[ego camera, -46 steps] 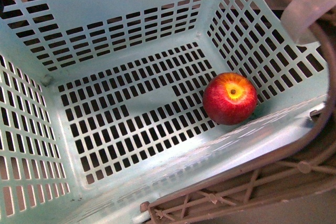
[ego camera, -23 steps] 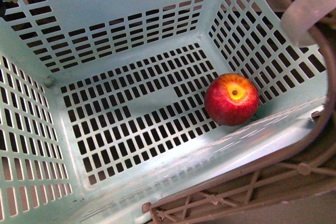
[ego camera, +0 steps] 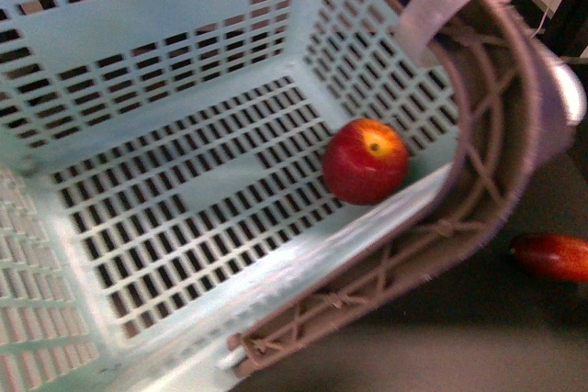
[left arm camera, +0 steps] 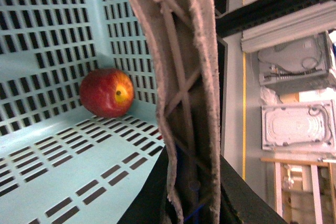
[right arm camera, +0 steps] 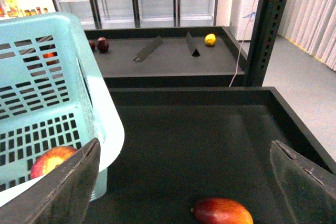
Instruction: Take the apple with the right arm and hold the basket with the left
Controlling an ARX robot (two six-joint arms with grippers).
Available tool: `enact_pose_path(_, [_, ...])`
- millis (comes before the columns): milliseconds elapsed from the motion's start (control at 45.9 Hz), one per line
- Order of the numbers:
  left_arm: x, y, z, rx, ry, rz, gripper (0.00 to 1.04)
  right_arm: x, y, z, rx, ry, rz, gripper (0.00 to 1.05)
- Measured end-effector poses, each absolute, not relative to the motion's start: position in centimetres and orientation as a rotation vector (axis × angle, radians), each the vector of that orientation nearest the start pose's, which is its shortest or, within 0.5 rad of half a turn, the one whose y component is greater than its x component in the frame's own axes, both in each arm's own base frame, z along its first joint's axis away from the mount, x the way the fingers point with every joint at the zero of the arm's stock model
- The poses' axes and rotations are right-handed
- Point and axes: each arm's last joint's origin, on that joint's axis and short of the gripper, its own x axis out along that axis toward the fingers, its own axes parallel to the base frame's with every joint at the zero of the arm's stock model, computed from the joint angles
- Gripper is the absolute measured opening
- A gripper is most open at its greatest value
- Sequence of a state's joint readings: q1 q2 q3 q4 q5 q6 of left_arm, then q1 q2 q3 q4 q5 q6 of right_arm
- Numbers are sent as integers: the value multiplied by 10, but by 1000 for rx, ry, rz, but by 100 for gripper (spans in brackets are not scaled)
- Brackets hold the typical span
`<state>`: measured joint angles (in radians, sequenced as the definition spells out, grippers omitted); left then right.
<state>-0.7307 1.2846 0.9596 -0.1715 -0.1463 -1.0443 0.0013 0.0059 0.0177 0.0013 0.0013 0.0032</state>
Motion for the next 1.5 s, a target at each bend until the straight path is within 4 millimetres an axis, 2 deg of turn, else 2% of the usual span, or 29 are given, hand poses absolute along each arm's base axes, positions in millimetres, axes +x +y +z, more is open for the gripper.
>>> enact_pose_path(218, [247,-168,296,-904,659,-141,8,97,0,169,3,-13,0,96])
enact_pose_path(457, [282,-116,288,-1255,531,65,8,97,0,169,3,-14,0,96])
enact_pose_path(544, [293,-87,274,-1322,467,164,8,97,0,169,3,-14,0,96])
enact_pose_path(718, [301,-56,240,-1330,441,298,8,97,0,169,3,-14,0,96])
enact_pose_path(980, [303,-49,202,-1319,506,361,8,97,0,169,3,-14,0,96])
enact_pose_path(1263, [297,-40,179,-1351,482,459,8,97,0,169,3,-14,0,96])
enact_pose_path(1502, [284,-36,160,-1342,560,562,8,97,0,169,3,-14,0,96])
